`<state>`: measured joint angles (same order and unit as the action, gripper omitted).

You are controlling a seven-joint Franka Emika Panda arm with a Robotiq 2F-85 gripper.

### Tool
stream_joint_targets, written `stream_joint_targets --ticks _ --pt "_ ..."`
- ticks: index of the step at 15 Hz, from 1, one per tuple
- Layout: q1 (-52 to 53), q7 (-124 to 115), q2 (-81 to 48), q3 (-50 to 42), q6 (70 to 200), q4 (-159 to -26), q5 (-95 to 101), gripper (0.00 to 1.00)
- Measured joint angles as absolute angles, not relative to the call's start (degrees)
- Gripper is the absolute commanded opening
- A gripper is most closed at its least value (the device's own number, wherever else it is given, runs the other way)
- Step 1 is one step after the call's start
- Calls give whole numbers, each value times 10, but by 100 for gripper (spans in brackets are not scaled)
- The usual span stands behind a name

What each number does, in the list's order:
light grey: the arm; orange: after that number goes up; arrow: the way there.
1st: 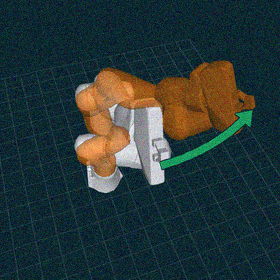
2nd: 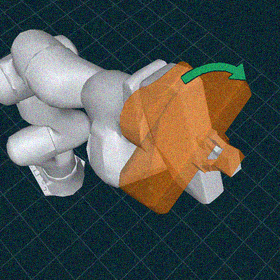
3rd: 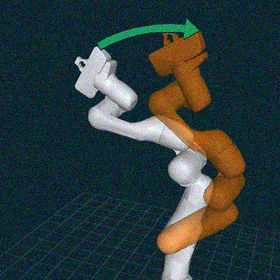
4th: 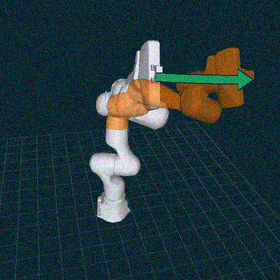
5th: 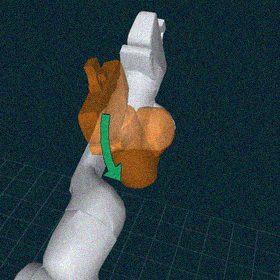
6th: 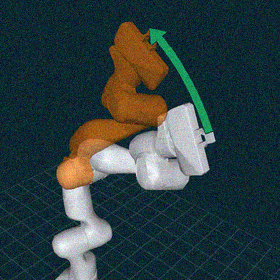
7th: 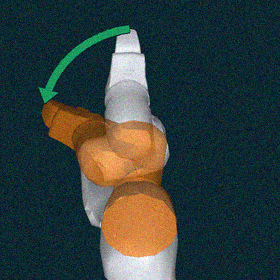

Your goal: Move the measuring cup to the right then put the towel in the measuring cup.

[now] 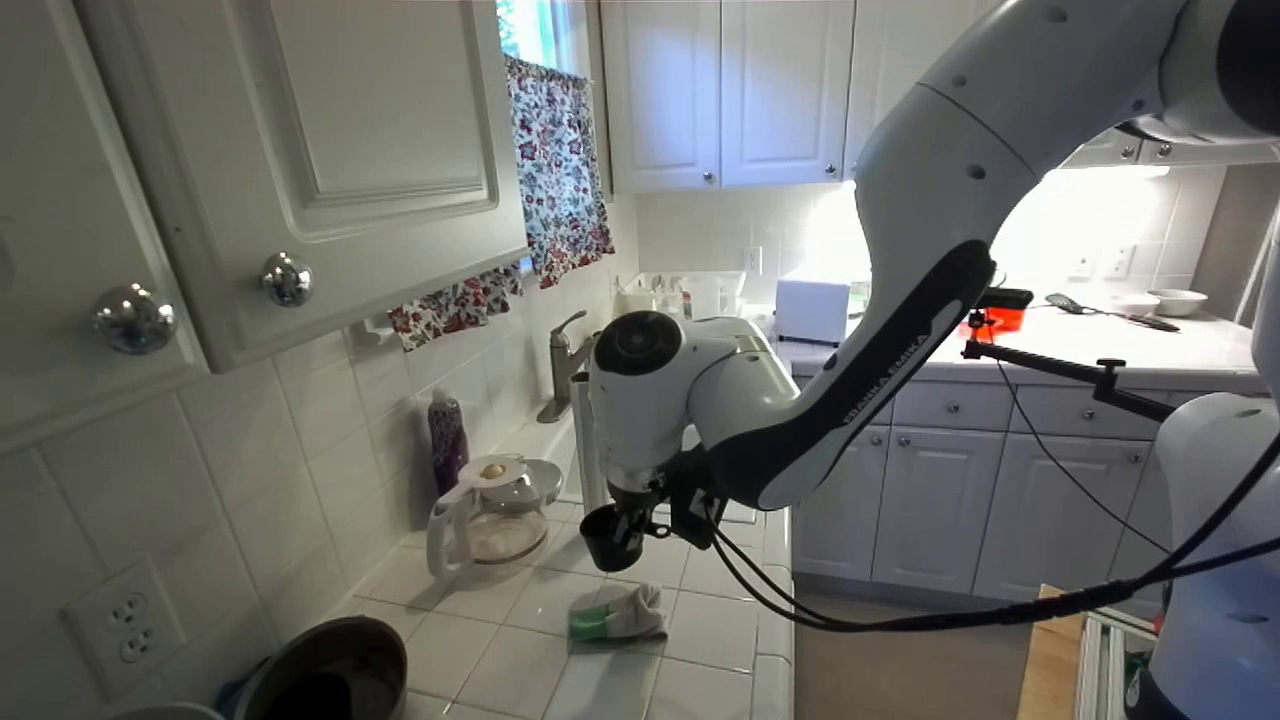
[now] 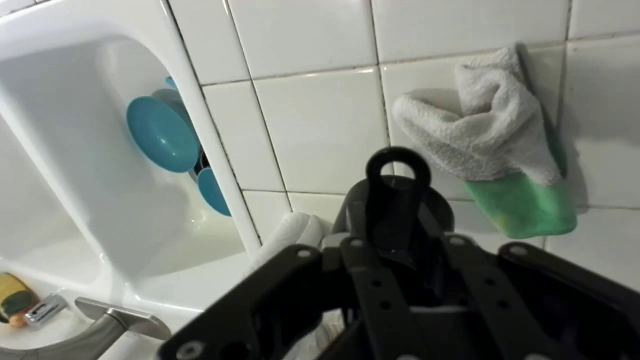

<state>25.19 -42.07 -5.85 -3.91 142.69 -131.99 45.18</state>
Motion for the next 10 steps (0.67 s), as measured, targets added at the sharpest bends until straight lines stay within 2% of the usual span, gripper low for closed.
stream_joint_targets --ticks 5,10 --pt "173 -525 25 13 1409 -1398 478 6" --pt "91 -643 48 23 1434 -1442 545 6"
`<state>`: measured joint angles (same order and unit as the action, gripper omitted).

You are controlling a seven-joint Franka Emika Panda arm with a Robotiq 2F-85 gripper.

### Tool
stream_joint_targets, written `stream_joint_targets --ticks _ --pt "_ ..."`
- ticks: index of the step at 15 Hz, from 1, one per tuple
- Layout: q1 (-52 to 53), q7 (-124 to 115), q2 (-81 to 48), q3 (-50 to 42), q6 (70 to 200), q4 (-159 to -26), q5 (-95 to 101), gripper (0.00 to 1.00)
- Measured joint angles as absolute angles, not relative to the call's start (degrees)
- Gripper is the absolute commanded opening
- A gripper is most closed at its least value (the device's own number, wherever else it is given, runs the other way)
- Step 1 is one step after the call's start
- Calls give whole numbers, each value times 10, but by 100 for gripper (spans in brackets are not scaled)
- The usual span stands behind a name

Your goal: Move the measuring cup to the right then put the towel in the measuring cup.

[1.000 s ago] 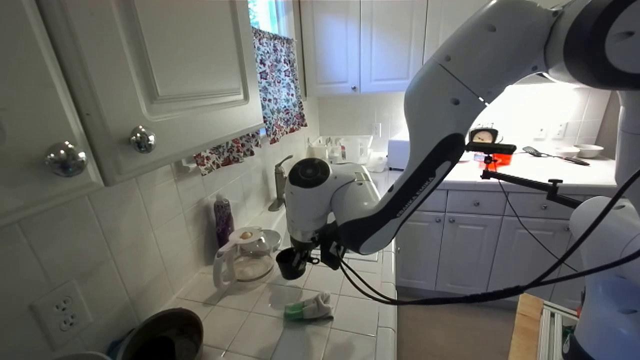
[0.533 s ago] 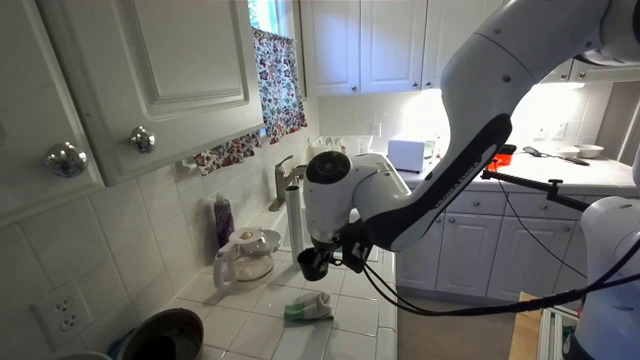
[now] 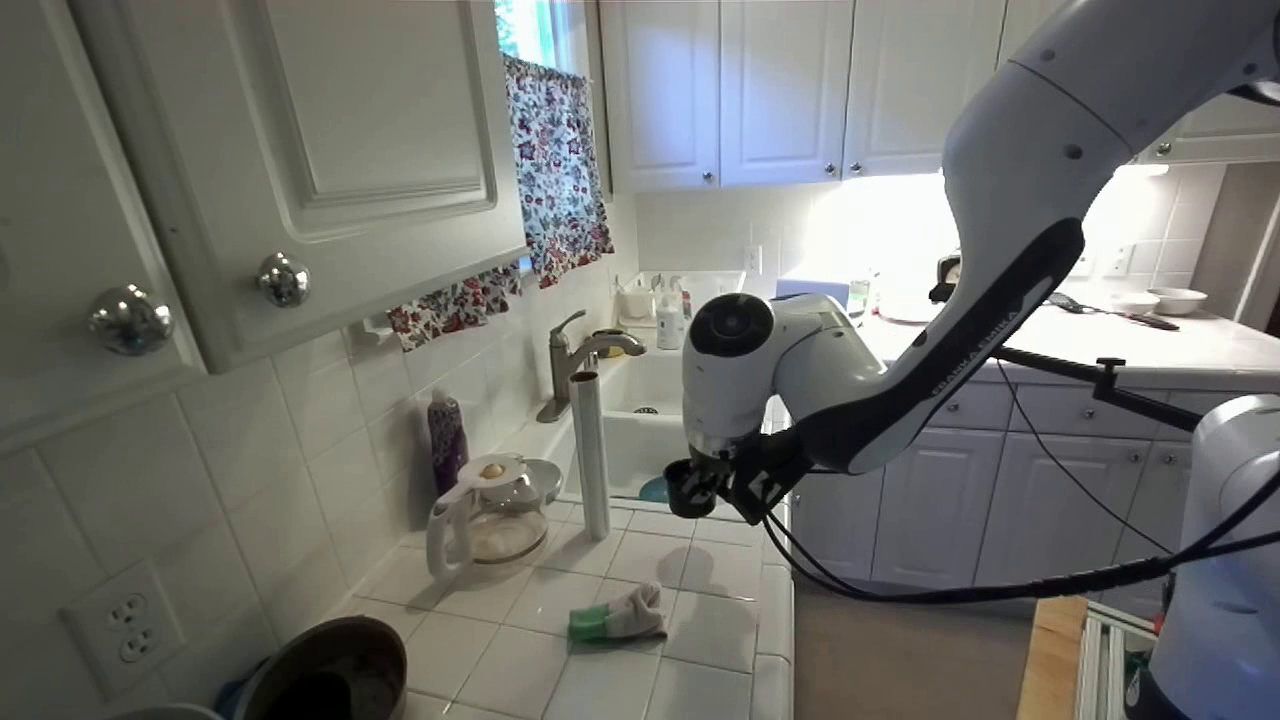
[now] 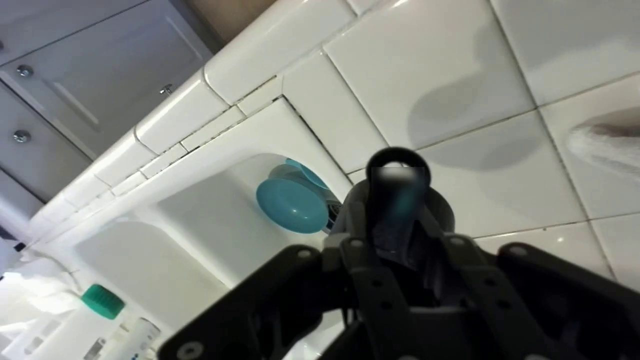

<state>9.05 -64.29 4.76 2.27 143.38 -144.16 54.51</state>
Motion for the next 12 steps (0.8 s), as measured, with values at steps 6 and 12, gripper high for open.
stream_joint_targets --ticks 6,12 --pt "41 -705 16 17 1481 -1436 601 6" --pt "42 -761 -47 16 1491 -1397 661 6"
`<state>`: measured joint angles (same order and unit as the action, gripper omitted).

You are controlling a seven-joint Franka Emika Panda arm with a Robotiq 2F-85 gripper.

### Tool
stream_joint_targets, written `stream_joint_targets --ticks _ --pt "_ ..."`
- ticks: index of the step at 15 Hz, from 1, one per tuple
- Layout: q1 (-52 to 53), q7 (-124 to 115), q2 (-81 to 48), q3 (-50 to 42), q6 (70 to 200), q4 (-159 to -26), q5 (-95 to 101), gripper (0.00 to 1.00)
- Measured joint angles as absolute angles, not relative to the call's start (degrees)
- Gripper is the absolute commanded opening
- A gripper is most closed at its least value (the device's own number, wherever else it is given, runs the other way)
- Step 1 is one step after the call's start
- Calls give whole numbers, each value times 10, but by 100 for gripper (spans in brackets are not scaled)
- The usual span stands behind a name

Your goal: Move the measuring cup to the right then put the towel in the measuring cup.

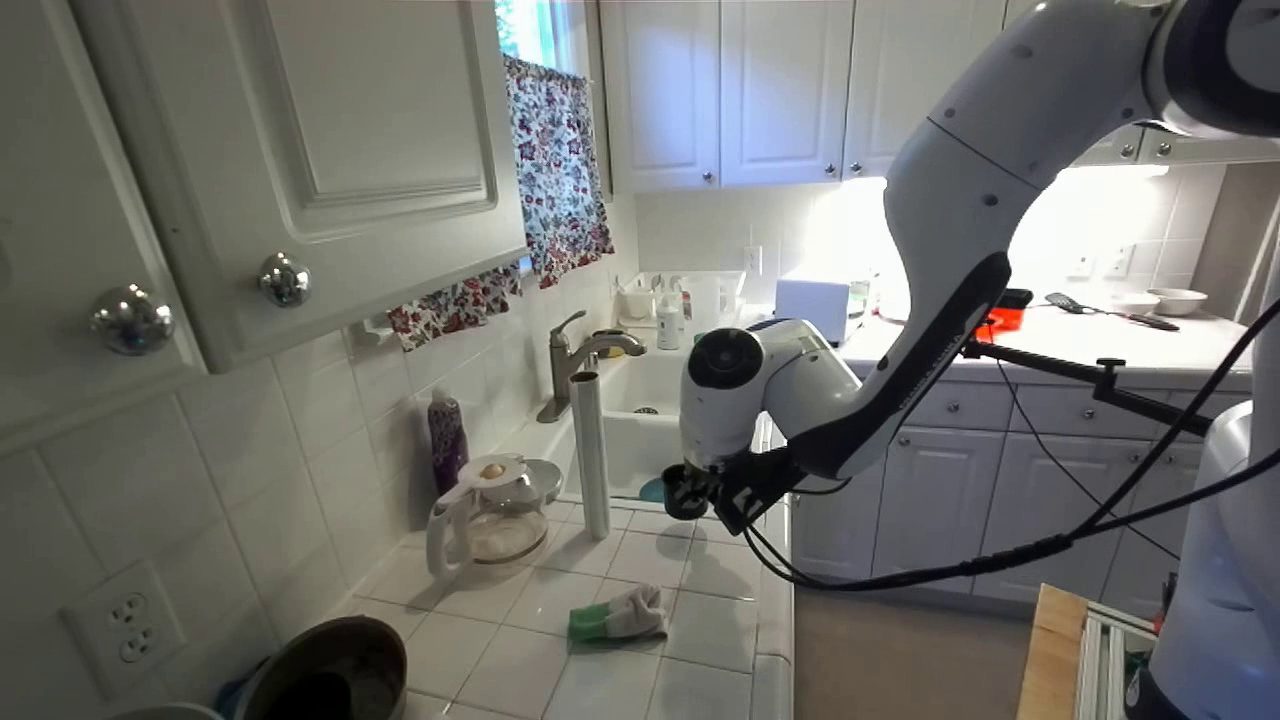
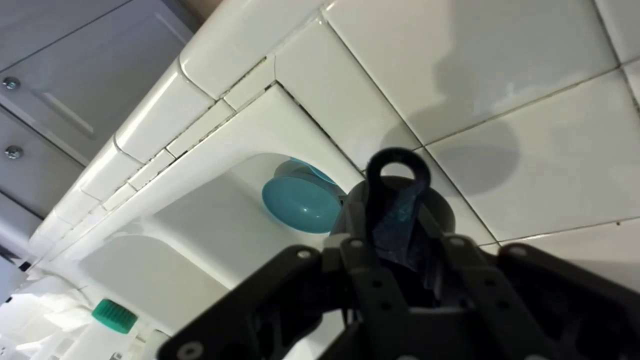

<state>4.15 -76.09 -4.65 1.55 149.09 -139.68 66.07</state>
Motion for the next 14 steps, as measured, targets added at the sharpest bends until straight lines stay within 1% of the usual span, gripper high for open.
stream_joint_targets --ticks 8,9,10,11,12,14 --pt "58 -768 -129 21 1492 -1331 674 6" --pt "60 -768 -136 21 1492 -1326 677 19" --pt "62 -768 -141 21 1492 -1321 679 46" --pt "65 -768 -147 22 1492 -1316 681 49" --pt "67 -768 -152 22 1492 -1312 684 51" --pt "71 -768 -159 22 1492 -1305 686 63"
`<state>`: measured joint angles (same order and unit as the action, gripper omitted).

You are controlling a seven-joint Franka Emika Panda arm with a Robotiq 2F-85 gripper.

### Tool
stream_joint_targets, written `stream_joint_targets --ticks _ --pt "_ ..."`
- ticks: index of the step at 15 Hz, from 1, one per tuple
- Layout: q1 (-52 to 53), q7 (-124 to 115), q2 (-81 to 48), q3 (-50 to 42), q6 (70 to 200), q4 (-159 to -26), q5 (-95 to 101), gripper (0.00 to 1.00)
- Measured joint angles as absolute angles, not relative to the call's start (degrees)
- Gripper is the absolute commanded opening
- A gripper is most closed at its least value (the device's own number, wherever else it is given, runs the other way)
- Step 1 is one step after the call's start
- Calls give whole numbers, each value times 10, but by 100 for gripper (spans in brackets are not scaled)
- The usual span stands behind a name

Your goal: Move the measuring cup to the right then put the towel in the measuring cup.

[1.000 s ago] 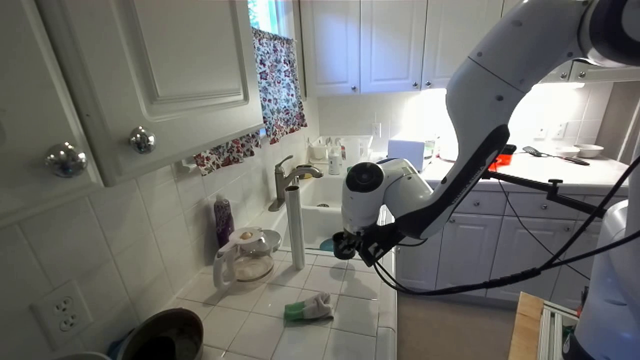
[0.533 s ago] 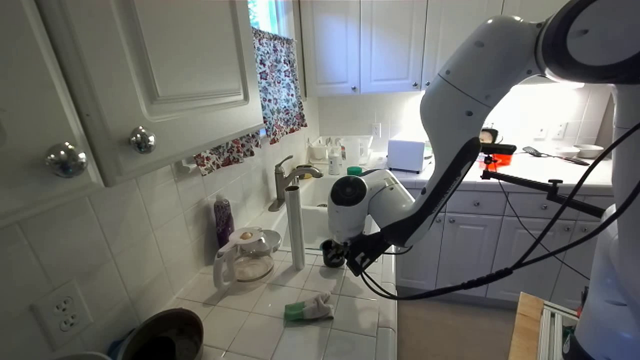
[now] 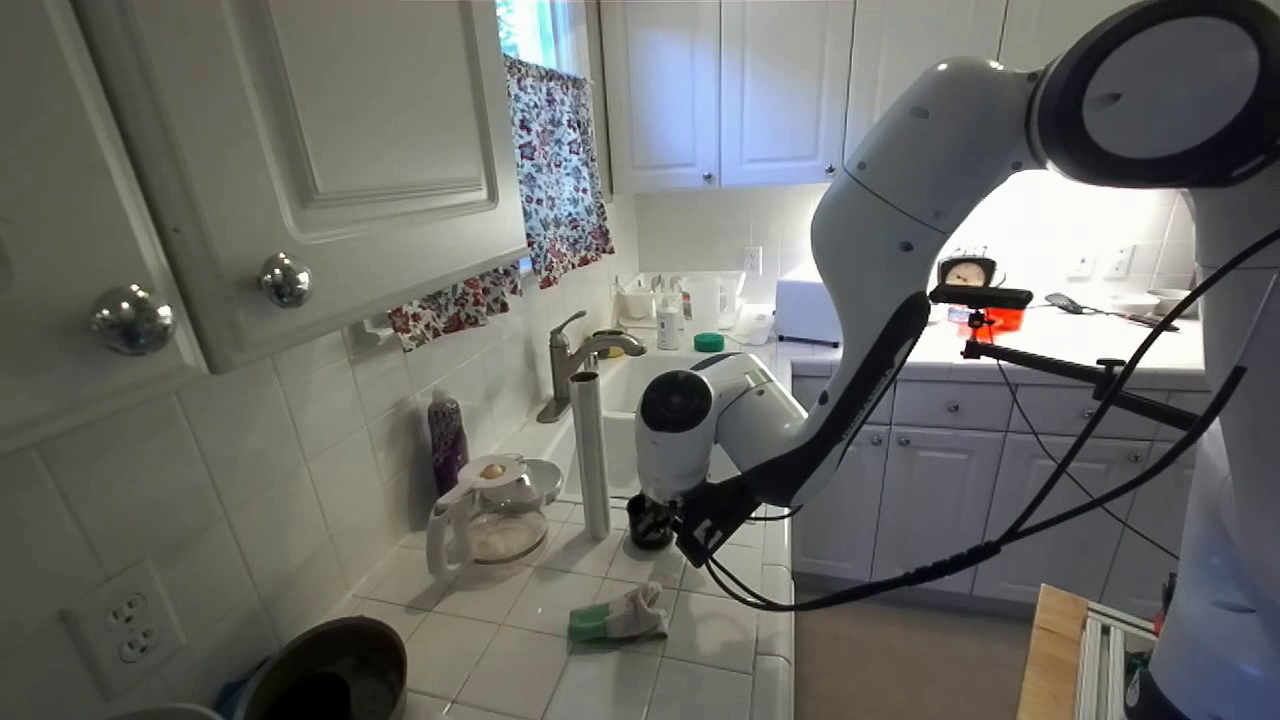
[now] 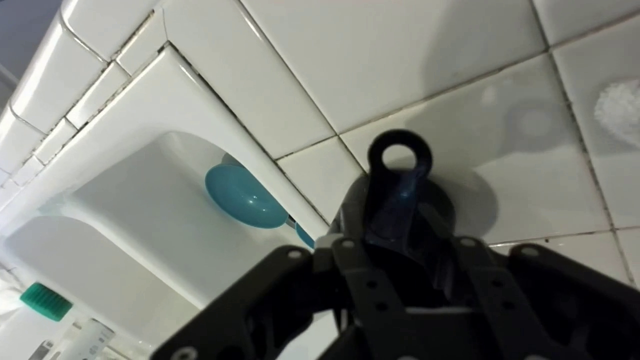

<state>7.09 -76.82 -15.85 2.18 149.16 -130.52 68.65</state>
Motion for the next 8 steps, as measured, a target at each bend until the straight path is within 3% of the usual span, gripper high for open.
stream_joint_targets --ticks 5,8 --pt "77 -768 -158 23 1492 -1303 687 100" --pt "76 -718 -136 42 1499 -1324 648 100"
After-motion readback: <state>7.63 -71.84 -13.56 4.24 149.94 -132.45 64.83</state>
